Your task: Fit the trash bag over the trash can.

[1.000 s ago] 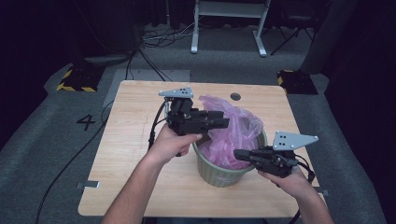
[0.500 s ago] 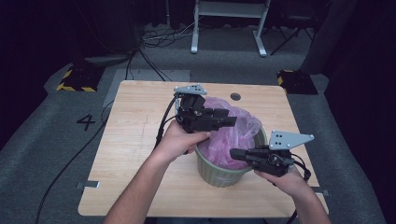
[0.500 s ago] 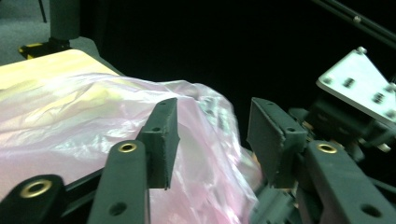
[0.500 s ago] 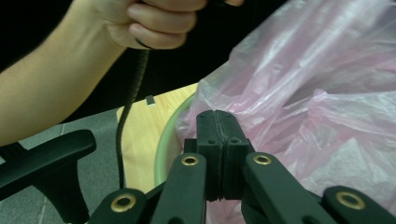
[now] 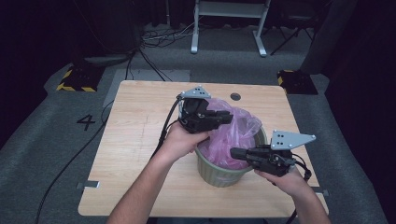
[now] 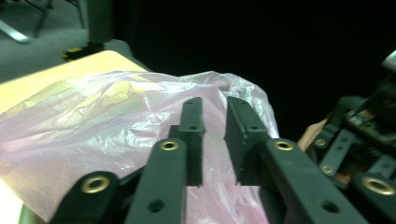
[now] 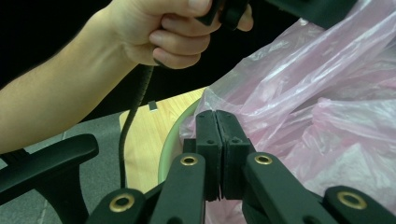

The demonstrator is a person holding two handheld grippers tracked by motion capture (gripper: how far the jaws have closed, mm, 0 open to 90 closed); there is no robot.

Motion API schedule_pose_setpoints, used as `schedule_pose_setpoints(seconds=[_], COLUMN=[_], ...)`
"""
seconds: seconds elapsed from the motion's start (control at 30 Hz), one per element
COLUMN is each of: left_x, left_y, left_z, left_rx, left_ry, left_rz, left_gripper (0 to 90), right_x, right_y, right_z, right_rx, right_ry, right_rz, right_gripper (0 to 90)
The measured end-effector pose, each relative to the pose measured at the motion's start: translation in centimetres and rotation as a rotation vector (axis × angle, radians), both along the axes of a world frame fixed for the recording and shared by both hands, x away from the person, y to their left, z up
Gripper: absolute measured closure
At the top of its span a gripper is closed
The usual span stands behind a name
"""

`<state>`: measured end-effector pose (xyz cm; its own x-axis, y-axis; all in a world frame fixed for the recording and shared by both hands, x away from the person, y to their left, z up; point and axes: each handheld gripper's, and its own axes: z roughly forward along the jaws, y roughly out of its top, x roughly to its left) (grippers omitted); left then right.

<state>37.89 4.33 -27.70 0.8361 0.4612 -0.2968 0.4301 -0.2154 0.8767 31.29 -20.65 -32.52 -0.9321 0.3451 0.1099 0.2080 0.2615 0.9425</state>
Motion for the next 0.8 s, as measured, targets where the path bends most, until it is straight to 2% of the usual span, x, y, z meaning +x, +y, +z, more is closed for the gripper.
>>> schedule_pose_setpoints(seconds=[0.07, 0.1, 0.2, 0.3, 0.33, 0.47, 0.67, 0.77, 0.8], left_x=[-0.1, -0.1, -0.1, -0.4, -0.6, -0.6, -1.3, -1.6, -1.6], left_y=[-0.1, -0.2, -0.4, -0.6, -0.6, -0.4, 0.7, 1.2, 1.4], left_z=[0.0, -0.1, -0.2, -0.3, -0.3, -0.4, -1.2, -1.7, -1.8], left_rx=[0.002, 0.007, 0.016, 0.043, 0.069, 0.075, 0.073, 0.068, 0.042], left_ry=[-0.006, -0.012, -0.023, -0.072, -0.113, -0.12, -0.131, -0.123, -0.104], left_rz=[0.007, 0.011, 0.015, 0.009, 0.012, 0.01, -0.028, -0.027, -0.017], left_gripper=[82.1, 88.3, 90.0, 90.0, 90.0, 90.0, 90.0, 90.0, 90.0], right_x=[0.0, 0.0, 0.0, 0.0, 0.1, 0.1, 0.0, 0.0, 0.0], right_y=[0.0, 0.1, 0.1, 0.1, 0.0, -0.2, -0.9, -1.5, -1.7], right_z=[0.0, 0.0, 0.0, -0.1, -0.1, -0.1, -0.2, -0.2, -0.2], right_rx=[-0.002, -0.003, -0.003, -0.007, -0.009, -0.006, -0.001, 0.01, 0.013], right_ry=[-0.001, 0.0, 0.002, 0.004, 0.005, 0.005, 0.007, 0.011, 0.011], right_rz=[-0.001, 0.0, 0.003, -0.001, -0.005, -0.01, -0.023, -0.035, -0.041], right_gripper=[88.6, 88.6, 88.6, 88.6, 88.6, 88.4, 83.9, 82.8, 86.6])
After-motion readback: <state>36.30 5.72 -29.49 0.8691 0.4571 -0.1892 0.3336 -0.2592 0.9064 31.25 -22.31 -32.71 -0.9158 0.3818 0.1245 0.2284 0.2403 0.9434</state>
